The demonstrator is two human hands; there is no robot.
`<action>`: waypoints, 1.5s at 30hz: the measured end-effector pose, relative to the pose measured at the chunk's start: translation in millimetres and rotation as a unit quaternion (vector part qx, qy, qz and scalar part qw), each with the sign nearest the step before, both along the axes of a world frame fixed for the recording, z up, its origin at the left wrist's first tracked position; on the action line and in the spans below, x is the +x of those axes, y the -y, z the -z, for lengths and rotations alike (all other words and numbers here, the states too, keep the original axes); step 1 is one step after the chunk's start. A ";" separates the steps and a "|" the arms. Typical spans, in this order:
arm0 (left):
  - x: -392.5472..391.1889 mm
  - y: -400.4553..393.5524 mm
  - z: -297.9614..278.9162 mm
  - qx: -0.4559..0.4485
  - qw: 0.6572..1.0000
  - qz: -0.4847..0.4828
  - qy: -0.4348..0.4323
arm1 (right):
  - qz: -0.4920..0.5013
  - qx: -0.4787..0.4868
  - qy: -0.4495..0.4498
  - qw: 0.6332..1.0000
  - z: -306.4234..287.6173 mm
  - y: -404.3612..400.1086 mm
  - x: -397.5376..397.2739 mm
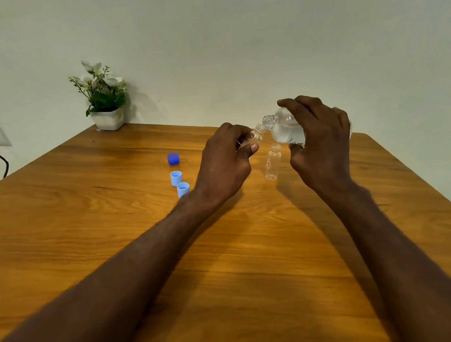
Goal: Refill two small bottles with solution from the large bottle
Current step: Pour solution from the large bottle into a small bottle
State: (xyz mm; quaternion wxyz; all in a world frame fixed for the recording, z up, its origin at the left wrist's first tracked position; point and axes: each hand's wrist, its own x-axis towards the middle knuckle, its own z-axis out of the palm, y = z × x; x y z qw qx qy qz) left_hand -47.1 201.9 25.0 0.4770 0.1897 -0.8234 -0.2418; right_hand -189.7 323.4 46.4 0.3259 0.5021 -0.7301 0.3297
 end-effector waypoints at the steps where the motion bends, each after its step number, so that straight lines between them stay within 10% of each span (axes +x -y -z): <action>1: -0.2 0.0 0.1 0.000 1.000 0.000 0.000 | 0.000 -0.001 -0.001 1.000 0.1 -0.1 0.0; 45: -0.9 -1.1 0.7 0.005 1.000 -0.001 0.004 | -0.002 0.001 -0.006 1.000 -0.5 -0.4 0.1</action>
